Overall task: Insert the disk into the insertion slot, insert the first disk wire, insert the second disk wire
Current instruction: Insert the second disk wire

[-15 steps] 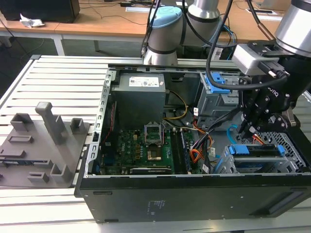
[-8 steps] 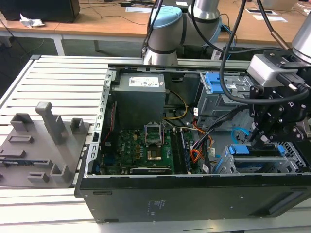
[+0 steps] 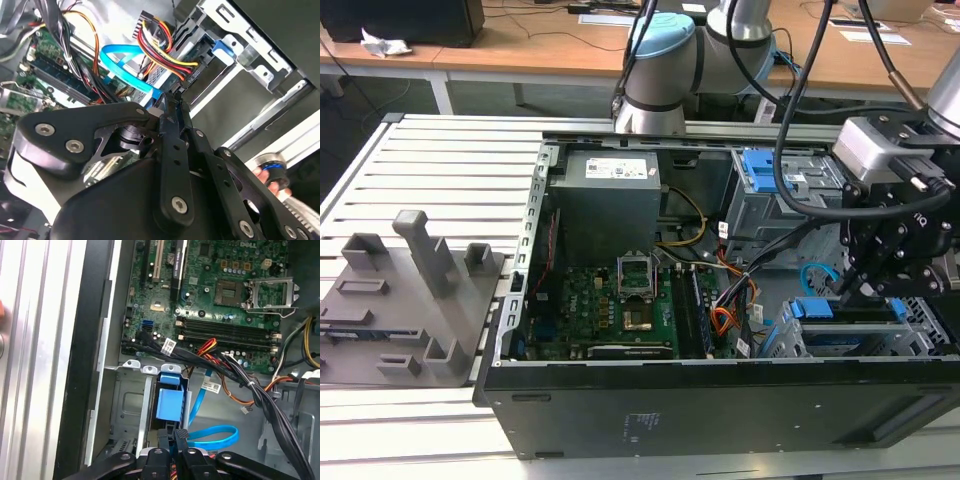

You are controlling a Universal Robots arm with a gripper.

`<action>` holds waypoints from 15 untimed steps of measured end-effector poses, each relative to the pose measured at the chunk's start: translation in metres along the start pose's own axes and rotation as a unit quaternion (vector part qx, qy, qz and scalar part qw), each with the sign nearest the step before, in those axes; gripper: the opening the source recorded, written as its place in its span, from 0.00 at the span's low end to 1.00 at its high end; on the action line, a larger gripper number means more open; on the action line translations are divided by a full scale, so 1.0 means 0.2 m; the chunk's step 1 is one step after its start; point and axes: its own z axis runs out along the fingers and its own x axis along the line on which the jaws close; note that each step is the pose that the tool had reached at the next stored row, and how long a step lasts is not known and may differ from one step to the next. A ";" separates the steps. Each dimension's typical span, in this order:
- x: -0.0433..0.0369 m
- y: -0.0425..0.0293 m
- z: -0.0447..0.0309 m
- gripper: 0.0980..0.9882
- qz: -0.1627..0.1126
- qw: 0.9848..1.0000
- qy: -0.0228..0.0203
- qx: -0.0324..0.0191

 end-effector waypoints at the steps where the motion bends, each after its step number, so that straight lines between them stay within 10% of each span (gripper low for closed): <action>1: 0.000 0.000 0.002 0.07 0.008 1.000 0.000 0.000; 15: 0.000 -0.037 0.015 0.07 0.015 1.000 -0.001 -0.001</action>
